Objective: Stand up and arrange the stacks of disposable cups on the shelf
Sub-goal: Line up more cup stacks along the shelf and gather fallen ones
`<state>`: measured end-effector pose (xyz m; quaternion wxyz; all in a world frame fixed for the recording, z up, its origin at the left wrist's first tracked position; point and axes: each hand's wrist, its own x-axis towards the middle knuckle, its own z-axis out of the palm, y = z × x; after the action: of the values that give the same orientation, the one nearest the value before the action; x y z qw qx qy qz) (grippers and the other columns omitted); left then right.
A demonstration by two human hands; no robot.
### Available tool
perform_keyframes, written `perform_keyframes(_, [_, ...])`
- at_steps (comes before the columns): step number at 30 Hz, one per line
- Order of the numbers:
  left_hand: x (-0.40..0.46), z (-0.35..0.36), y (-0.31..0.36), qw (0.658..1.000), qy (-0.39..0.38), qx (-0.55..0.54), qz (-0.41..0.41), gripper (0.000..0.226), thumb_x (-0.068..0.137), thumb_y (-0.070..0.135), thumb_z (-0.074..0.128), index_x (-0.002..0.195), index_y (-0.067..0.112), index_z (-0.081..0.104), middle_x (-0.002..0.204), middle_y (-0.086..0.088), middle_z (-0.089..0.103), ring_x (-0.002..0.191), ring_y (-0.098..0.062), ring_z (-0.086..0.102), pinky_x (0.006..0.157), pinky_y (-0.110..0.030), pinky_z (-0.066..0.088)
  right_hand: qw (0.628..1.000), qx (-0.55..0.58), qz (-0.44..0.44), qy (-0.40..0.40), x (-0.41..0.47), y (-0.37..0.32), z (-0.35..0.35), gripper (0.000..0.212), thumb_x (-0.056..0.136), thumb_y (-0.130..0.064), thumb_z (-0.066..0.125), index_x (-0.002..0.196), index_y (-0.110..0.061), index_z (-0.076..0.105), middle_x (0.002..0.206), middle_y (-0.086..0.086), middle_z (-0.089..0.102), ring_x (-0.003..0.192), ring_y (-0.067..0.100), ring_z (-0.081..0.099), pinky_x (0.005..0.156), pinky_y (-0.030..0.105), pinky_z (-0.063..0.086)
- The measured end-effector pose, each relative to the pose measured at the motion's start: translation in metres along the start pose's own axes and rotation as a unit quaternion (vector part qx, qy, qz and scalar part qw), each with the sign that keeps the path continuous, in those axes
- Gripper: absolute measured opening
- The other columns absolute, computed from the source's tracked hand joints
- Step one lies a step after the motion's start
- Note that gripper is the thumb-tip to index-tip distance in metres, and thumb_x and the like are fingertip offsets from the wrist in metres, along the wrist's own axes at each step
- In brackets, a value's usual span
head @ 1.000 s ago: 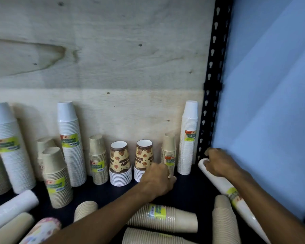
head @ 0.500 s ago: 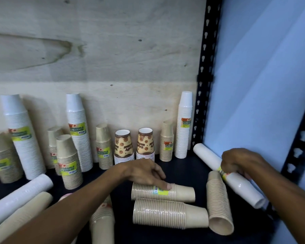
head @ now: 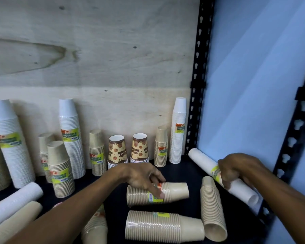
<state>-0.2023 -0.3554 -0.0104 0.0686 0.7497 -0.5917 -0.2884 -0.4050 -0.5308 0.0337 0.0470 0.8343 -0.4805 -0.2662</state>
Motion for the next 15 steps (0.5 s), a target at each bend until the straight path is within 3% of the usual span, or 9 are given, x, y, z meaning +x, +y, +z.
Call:
perform_keyframes(5, [0.003, -0.008, -0.001, 0.996, 0.087, -0.001, 0.017, 0.068, 0.087, 0.044, 0.069, 0.145, 0.017, 0.045, 0.140, 0.003, 0.055, 0.124, -0.013, 0.051, 0.104, -0.022, 0.038, 0.997, 0.007, -0.018, 0.076, -0.009, 0.013, -0.025, 0.058, 0.074, -0.041, 0.069, 0.127, -0.018, 0.058, 0.122, 0.004, 0.064, 0.103, 0.023, 0.066, 0.076, 0.027, 0.049])
perform_keyframes(8, [0.009, -0.007, -0.002, 0.989, 0.145, -0.024, 0.024, 0.062, 0.086, 0.042, 0.070, 0.140, 0.020, 0.049, 0.132, 0.004, 0.057, 0.120, -0.013, 0.053, 0.099, -0.021, 0.038, 0.988, 0.034, -0.015, 0.150, -0.018, 0.021, -0.043, 0.056, 0.073, -0.047, 0.068, 0.120, -0.018, 0.059, 0.116, 0.003, 0.064, 0.103, 0.024, 0.064, 0.077, 0.030, 0.047])
perform_keyframes(11, [0.014, -0.004, -0.001, 0.975, 0.205, -0.083, 0.022, 0.060, 0.085, 0.039, 0.073, 0.136, 0.020, 0.047, 0.125, 0.004, 0.058, 0.116, -0.013, 0.054, 0.101, -0.025, 0.042, 0.965, 0.054, -0.009, 0.257, -0.026, 0.024, -0.056, 0.065, 0.073, -0.052, 0.071, 0.127, -0.023, 0.053, 0.123, 0.003, 0.061, 0.108, 0.026, 0.061, 0.077, 0.032, 0.042])
perform_keyframes(15, [0.018, 0.001, 0.001, 0.953, 0.247, -0.174, 0.019, 0.055, 0.083, 0.033, 0.076, 0.126, 0.019, 0.045, 0.115, 0.000, 0.063, 0.109, -0.017, 0.061, 0.100, -0.034, 0.049, 0.921, 0.131, -0.043, 0.364, -0.026, 0.016, -0.062, 0.062, 0.074, -0.046, 0.074, 0.128, -0.024, 0.050, 0.122, 0.006, 0.059, 0.106, 0.031, 0.059, 0.077, 0.035, 0.043])
